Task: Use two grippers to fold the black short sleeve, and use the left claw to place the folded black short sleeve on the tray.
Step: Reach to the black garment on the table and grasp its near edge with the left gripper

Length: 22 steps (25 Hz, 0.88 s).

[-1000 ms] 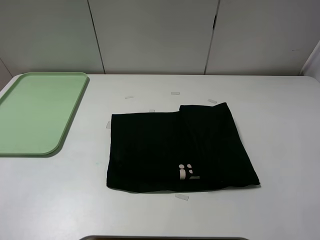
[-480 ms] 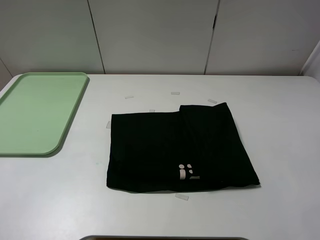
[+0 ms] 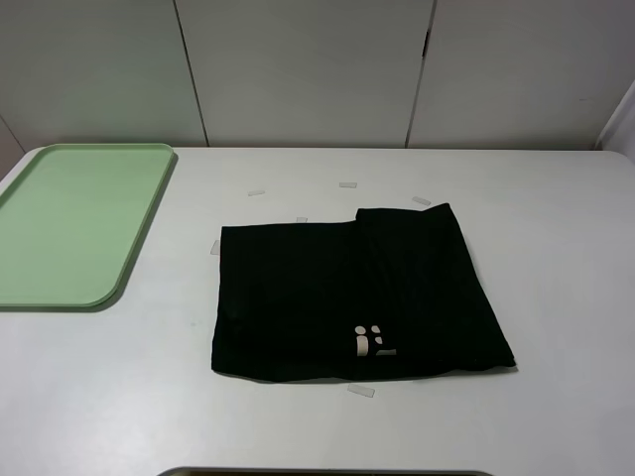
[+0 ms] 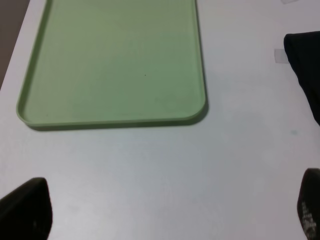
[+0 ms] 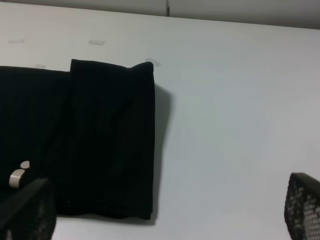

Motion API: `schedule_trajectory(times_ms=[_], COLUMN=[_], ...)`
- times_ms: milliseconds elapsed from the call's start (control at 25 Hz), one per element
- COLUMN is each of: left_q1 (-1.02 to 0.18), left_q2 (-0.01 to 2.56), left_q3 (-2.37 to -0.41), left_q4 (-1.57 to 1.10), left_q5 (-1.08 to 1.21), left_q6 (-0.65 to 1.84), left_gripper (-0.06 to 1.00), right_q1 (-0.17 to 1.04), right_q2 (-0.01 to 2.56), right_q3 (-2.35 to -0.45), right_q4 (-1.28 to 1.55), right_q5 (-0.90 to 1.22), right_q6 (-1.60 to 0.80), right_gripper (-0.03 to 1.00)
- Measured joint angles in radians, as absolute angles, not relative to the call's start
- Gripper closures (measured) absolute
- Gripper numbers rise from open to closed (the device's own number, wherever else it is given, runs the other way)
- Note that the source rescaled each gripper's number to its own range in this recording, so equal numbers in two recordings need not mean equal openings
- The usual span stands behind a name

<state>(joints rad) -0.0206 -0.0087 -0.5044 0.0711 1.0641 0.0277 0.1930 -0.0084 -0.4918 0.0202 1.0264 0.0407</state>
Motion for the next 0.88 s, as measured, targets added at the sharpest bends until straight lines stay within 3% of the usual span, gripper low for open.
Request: schedule_trajectory(times_ms=[880], left_q1=[-0.021], left_q2=[-0.009], left_q3=[-0.504], left_q4=[0.071], left_q5=[1.064], left_q6=[0.028], left_gripper=[-0.04], right_q1=[0.193], right_q2=[-0.008], right_q3=[-0.492], right_q4=[0.020], right_q5=[1.026], right_q6=[0.041], right_gripper=[-0.03])
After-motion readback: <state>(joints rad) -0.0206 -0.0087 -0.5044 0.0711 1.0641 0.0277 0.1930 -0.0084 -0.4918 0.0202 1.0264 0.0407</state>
